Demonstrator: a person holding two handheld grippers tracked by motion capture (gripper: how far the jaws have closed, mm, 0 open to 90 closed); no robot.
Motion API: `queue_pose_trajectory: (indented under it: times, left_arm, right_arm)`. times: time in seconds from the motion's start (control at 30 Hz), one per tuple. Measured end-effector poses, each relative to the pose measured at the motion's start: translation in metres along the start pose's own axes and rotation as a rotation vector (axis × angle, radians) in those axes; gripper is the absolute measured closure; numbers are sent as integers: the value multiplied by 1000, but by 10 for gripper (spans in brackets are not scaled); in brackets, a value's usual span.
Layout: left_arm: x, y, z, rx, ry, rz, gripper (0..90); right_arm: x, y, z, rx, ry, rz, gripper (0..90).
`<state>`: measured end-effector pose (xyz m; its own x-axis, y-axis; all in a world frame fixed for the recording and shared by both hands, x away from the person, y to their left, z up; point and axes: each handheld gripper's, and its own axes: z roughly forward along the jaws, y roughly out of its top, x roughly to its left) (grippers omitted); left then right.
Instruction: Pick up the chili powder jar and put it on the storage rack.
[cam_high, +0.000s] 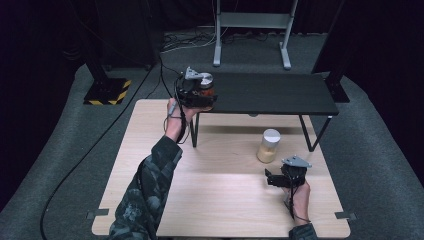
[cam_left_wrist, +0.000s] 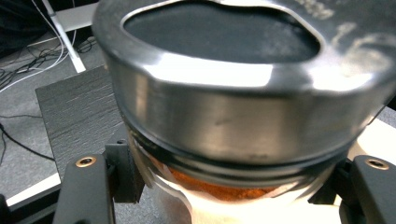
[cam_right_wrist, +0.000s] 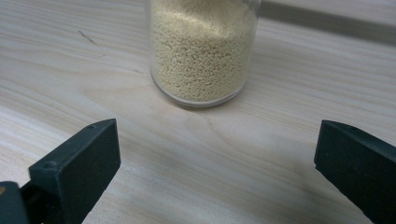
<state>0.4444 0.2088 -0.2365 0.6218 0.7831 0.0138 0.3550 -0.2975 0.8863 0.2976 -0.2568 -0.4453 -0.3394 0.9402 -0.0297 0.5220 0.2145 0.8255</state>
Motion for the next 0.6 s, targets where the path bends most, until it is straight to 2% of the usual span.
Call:
queue_pose_trajectory:
  times: [0.23, 0.6]
  left_arm:
    - [3, 1, 5, 14, 5, -6, 310]
    - [4, -1, 5, 8, 4, -1, 310]
  right_arm:
    - [0, 0, 0, -1, 0, 0, 0]
    - [0, 0, 0, -2, 0, 1, 0]
